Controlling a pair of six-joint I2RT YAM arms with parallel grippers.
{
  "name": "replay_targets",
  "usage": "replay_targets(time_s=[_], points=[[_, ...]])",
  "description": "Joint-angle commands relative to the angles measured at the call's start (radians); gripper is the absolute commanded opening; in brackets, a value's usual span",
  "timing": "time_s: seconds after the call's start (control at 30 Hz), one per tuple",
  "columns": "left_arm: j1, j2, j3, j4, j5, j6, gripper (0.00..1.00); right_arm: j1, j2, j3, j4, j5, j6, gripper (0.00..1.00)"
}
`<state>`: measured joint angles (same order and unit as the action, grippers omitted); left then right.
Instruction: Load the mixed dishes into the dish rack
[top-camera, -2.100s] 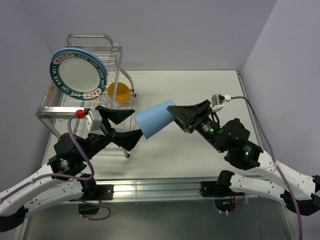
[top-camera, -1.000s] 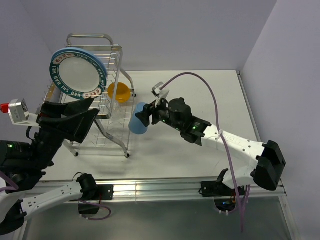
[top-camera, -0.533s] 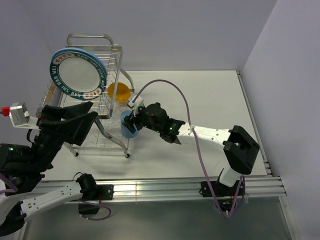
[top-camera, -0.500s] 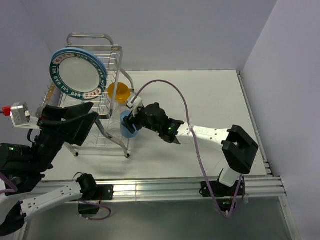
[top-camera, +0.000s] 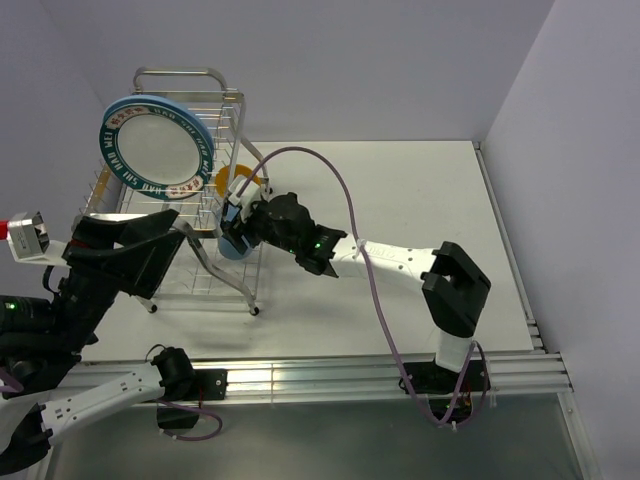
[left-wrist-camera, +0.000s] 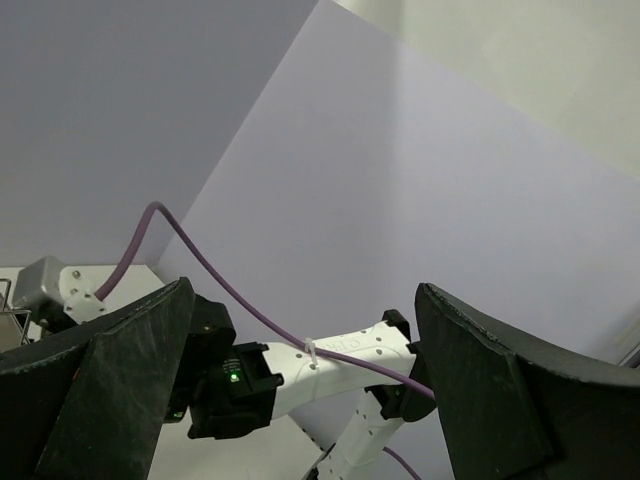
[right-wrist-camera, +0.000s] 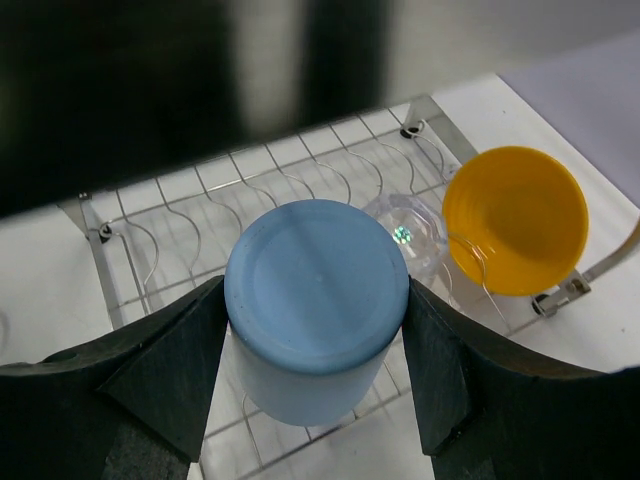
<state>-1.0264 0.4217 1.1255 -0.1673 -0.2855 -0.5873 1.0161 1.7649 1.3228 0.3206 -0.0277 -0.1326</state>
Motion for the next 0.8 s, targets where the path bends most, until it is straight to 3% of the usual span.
replay_targets(time_s=[0.0,0.3,0.77], points=[[-0.001,-0.003,0.005,-0.005,0.019,0.010,0.99,0.010,0.060,0.081,0.023,-0.020,-0.019,0.00],[-0.001,-0.015,0.010,-0.023,0.019,0.009,0.99,0.013,0.133,0.128,0.000,-0.006,-0.029,0.00],[-0.001,-0.012,0.003,-0.017,0.028,-0.003,0.99,0.010,0.111,0.016,0.061,0.002,-0.033,0.00]])
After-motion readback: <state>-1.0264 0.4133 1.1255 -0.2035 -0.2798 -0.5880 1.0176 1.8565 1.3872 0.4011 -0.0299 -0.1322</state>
